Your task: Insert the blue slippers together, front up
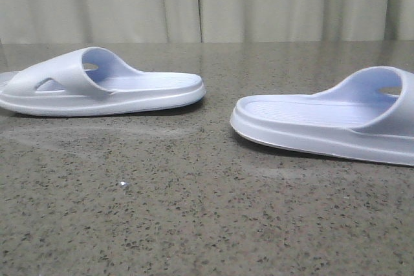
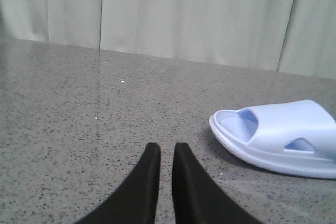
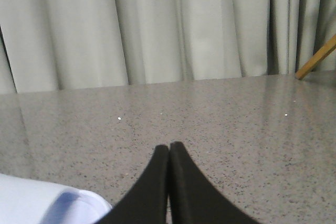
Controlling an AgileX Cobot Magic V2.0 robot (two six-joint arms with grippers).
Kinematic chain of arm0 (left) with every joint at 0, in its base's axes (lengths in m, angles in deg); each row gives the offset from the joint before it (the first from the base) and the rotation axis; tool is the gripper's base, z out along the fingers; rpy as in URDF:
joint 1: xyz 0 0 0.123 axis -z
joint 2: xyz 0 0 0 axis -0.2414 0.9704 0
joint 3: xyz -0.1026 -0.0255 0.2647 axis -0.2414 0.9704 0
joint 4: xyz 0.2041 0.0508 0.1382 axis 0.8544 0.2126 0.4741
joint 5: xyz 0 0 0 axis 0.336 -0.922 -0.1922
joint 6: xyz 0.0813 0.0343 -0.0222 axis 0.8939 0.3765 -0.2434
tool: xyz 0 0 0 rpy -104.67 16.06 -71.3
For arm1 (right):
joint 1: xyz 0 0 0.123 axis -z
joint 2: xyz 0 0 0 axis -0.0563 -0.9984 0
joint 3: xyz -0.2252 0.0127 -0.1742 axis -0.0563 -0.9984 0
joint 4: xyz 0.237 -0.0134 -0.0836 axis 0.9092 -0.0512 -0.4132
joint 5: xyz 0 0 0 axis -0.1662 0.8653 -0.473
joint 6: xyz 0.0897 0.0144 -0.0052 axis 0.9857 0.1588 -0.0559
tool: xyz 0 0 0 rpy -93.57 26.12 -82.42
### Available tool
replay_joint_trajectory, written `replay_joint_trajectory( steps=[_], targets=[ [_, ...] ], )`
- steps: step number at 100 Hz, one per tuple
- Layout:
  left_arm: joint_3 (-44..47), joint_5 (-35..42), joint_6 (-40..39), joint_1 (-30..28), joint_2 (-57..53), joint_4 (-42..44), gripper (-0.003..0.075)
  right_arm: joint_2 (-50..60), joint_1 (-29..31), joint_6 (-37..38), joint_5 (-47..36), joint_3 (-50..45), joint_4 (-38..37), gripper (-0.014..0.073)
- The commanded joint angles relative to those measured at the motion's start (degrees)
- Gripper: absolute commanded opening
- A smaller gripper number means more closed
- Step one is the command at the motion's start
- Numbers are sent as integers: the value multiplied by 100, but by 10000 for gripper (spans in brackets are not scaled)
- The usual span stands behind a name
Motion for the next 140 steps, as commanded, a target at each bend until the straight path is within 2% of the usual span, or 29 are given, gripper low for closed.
replay_joint_trajectory(
  steps=[1,18,25,29,48,68,84,93,104,114,131,140],
  targets=[
    [49,515,-32,-13,44,-734,15,116,20,2,-538,-115,668,-78],
    [39,764,-32,-13,44,-2416,15,116,20,2,-450,-115,2420,-78],
    [-17,805,-32,-13,44,-2603,15,116,20,2,-394,-89,3071,-78],
    [-68,747,-32,-13,44,-2606,15,116,20,2,-281,-29,3206,-78],
    [-745,510,-32,-13,511,-2002,15,-442,20,-257,404,515,3024,-78],
    [-1915,-353,-32,-18,2094,-953,15,-2300,20,-266,1025,1314,2655,-78],
    [-2647,-1065,-32,-18,3273,-893,16,-3702,20,-266,1916,2178,2299,-78],
    [-2902,-1339,-32,-18,3656,-893,16,-4131,20,-293,2429,2592,2126,-78],
    [-3040,-1532,281,-18,3910,-1012,18,-4416,20,-709,2967,2966,2126,-71],
    [-3056,-1542,741,-18,3969,-1488,57,-4482,20,-822,3256,3210,2126,6],
    [-3056,-1555,1505,-18,3969,-2343,188,-4492,20,-927,3596,3491,2126,215],
    [-3056,-1631,1610,-18,3981,-2517,243,-4504,20,-927,3777,3640,2096,262]
  ],
)
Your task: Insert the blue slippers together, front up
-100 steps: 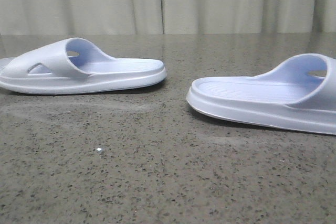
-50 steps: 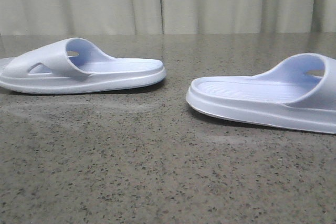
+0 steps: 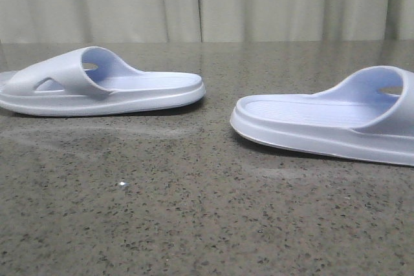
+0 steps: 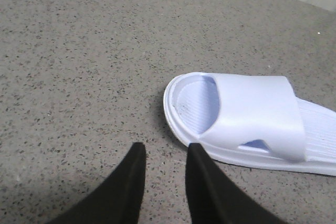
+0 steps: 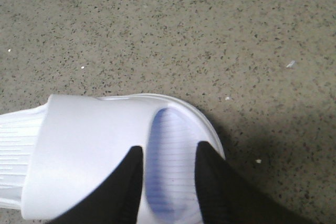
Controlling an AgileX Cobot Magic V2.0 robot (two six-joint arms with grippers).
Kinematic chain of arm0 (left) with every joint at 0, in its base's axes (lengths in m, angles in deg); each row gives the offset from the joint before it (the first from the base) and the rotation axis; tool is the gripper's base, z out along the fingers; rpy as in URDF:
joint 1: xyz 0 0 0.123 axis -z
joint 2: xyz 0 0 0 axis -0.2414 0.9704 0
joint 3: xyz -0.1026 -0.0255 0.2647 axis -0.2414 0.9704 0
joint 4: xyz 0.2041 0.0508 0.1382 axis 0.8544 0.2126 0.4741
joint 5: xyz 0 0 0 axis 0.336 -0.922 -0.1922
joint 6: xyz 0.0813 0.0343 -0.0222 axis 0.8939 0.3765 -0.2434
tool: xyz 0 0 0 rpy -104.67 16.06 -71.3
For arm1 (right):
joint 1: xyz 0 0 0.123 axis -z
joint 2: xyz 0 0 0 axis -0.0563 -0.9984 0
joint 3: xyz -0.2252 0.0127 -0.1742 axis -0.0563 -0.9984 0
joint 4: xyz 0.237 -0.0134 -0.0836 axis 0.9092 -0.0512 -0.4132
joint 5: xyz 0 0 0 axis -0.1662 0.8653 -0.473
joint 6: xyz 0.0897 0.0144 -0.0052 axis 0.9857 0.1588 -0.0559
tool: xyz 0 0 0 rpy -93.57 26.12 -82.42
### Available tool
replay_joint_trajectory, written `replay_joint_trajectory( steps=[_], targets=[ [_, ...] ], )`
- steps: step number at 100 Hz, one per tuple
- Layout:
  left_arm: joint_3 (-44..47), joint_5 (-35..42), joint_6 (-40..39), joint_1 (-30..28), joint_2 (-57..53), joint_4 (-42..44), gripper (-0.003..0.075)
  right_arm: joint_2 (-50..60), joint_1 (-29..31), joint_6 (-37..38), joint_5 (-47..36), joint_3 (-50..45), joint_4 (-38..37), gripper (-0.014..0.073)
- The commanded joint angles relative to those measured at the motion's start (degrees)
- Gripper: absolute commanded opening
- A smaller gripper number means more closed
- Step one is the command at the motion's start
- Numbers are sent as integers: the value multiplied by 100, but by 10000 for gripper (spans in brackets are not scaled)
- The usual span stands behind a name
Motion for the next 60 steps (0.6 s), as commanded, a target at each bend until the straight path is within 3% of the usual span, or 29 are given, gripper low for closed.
replay_joint_trajectory(
  steps=[1,28,60],
  targets=[
    [-207,223,176,-18,17,-352,245,-47,20,-99,-32,343,-4,262],
    [-332,-43,176,-18,17,-352,258,-907,171,-99,1059,1082,-414,262],
    [-379,-210,176,-18,17,-328,258,-1283,473,-315,1175,1132,-470,271]
  ],
)
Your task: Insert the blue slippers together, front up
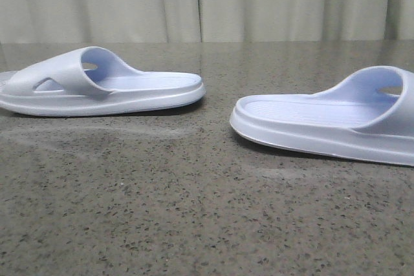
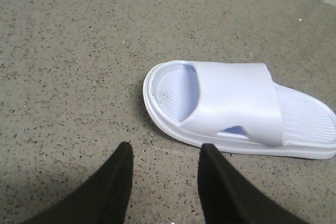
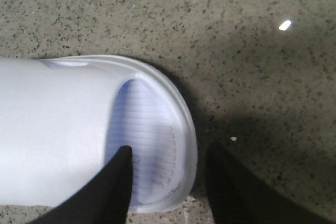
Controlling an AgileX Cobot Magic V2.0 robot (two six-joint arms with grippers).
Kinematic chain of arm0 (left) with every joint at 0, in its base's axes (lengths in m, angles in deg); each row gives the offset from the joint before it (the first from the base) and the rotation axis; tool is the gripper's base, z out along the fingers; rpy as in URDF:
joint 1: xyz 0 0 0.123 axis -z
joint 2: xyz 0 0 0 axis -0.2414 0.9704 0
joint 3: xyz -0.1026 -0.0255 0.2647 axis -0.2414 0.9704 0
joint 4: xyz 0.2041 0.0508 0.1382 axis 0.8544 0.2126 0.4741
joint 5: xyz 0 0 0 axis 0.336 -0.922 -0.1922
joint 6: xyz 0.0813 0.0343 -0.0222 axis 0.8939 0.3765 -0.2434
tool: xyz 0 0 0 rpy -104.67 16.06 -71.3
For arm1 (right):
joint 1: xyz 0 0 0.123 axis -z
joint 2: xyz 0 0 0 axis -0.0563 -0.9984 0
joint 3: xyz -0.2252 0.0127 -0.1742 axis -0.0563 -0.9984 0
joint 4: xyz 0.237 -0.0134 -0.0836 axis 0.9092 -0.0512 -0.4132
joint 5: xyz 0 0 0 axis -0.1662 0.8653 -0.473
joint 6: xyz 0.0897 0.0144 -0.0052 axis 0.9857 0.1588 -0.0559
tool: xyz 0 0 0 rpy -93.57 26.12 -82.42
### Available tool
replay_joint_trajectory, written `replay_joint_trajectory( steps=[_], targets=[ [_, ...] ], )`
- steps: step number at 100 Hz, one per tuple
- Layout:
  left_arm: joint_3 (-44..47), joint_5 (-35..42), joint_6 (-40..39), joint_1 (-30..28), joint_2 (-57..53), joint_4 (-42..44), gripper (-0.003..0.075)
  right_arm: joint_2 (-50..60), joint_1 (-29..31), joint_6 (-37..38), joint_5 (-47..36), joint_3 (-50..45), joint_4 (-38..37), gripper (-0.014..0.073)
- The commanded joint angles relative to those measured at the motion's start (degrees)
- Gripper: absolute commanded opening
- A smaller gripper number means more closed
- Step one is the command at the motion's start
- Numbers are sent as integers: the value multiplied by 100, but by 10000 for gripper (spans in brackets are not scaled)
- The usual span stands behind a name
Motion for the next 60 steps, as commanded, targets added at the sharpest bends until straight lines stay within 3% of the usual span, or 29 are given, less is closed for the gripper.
replay_joint_trajectory(
  steps=[1,42,60],
  targets=[
    [-201,261,10,-18,-5,-109,258,18,151,-164,-135,191,62,271],
    [-201,148,37,-18,296,-109,258,-381,258,-502,107,134,332,271],
    [-201,148,202,-18,384,-238,258,-591,410,-970,236,134,904,271]
  ],
)
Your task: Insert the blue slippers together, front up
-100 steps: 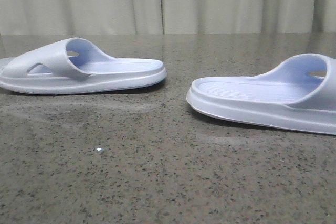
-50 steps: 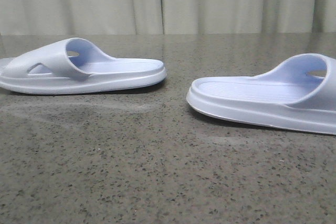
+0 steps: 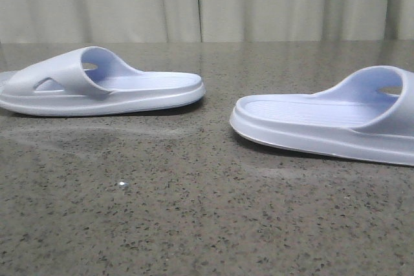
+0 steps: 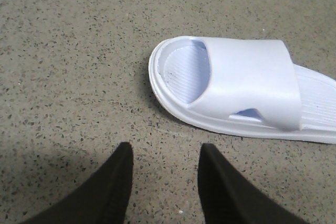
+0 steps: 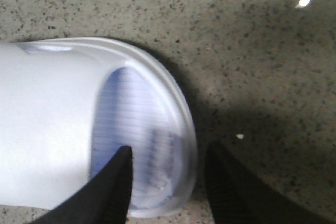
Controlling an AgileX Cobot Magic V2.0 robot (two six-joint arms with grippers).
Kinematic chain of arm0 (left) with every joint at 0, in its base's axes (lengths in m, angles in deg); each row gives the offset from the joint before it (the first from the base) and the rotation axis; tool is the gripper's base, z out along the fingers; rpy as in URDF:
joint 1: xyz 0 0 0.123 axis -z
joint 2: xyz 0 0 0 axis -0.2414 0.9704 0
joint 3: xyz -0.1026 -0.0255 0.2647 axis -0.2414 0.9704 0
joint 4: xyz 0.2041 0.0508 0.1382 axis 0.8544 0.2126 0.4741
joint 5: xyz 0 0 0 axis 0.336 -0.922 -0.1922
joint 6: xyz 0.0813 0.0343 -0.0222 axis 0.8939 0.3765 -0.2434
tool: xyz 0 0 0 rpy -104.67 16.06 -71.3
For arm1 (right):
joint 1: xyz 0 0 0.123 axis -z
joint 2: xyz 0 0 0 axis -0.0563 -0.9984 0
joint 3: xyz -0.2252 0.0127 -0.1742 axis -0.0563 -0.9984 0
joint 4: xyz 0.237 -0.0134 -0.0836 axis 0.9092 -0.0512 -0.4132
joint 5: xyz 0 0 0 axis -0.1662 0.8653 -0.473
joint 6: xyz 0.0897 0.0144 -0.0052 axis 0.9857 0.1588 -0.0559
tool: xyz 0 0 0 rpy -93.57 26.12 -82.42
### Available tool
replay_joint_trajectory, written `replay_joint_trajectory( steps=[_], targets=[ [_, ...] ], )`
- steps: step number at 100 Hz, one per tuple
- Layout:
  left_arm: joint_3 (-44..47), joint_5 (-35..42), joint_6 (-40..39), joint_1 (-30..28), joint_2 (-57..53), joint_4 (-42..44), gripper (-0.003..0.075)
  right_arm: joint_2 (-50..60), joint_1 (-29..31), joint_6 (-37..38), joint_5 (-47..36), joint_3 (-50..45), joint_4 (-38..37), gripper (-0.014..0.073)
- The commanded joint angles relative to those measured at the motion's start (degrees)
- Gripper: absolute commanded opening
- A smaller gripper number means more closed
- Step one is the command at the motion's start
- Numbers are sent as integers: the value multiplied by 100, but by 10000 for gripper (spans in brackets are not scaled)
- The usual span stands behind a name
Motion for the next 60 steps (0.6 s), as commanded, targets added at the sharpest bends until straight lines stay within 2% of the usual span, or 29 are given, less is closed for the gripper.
replay_joint_trajectory(
  steps=[1,49,60],
  targets=[
    [-201,241,109,-18,-8,-228,258,-45,135,-263,3,134,392,271],
    [-201,281,228,-18,-8,-336,258,-395,244,-577,214,134,670,271],
    [-201,281,228,-18,-8,-336,258,-451,244,-863,341,134,961,267]
  ],
)
